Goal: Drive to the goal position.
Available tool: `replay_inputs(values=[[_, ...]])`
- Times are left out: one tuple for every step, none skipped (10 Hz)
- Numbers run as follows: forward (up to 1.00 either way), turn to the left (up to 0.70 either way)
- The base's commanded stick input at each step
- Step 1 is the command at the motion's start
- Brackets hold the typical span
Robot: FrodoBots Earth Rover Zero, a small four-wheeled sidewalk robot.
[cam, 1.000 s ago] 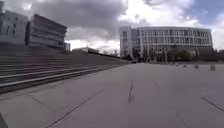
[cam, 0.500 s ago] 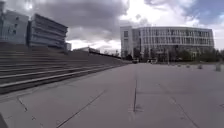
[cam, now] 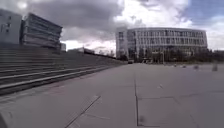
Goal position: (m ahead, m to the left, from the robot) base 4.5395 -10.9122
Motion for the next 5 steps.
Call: replay_inputs(values=[[0.70,-0.35],[0.70,-0.35],[0.70,-0.35],[0.70,-0.35],[0.70,-0.35]])
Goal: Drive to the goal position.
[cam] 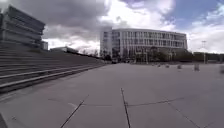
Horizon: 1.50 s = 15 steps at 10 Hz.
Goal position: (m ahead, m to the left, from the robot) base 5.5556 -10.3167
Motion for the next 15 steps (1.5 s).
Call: replay_inputs(values=[[0.70,-0.35],[0.70,-0.20],[0.70,-0.02],[0.70,0.00],[0.70,0.00],[0.70,0.00],[0.70,0.00],[0.70,0.00],[0.70,0.00],[0.70,0.00],[0.70,0.00],[0.70,0.00],[0.70,0.00],[0.70,0.00],[0.70,0.00]])
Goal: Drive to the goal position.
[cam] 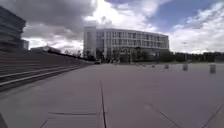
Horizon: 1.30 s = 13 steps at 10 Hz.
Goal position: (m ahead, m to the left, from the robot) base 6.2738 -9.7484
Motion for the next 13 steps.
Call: replay_inputs(values=[[0.70,0.00],[0.70,0.00],[0.70,0.00],[0.70,0.00],[0.70,0.00],[0.70,0.00],[0.70,0.00],[0.70,0.00],[0.70,0.00],[0.70,0.00],[0.70,0.00],[0.70,0.00],[0.70,0.00]])
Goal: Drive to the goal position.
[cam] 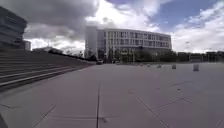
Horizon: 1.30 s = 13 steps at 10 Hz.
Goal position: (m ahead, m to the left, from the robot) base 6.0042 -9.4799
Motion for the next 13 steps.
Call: replay_inputs(values=[[0.70,0.00],[0.70,0.00],[0.70,0.00],[0.70,0.00],[0.70,0.00],[0.70,0.00],[0.70,0.00],[0.70,0.00],[0.70,0.00],[0.70,0.00],[0.70,0.00],[0.70,0.00],[0.70,0.00]])
